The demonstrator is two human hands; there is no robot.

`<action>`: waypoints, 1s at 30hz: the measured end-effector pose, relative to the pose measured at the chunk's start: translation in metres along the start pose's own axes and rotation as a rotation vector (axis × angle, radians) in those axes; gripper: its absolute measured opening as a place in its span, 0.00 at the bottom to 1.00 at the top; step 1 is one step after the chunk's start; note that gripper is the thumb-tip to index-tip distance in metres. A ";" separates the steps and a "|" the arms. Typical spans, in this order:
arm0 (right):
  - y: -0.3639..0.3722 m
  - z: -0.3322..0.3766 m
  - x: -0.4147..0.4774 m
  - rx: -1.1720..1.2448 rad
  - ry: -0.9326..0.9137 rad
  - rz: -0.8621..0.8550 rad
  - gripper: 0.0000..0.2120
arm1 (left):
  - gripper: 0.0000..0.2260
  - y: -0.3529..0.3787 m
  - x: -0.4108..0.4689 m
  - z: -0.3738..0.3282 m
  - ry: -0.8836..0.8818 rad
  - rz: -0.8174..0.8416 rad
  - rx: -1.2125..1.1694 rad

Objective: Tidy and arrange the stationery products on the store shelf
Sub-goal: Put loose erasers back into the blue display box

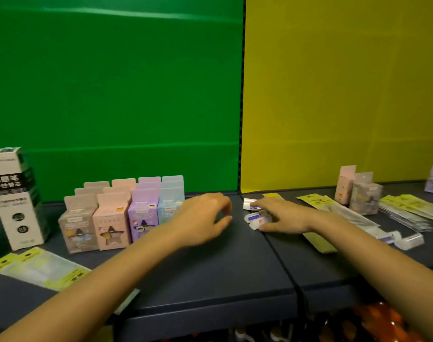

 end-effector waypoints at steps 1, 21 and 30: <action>0.004 -0.001 0.004 -0.041 -0.010 0.038 0.30 | 0.12 0.009 0.011 -0.001 -0.015 0.029 0.024; -0.043 -0.061 0.003 0.307 0.047 -0.071 0.13 | 0.18 0.133 0.123 0.007 -0.143 0.390 -0.138; -0.043 -0.100 -0.008 0.683 0.110 -0.055 0.18 | 0.21 0.137 0.118 0.011 -0.289 0.437 -0.122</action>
Point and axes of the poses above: each hand's wrist, its own x-axis towards the middle knuckle, its own y-axis out of the palm, z = x × y, the point moved 10 cm from there along x, towards the middle knuckle, and after that the axes turned 2 degrees about -z, right-handed, at the moved point
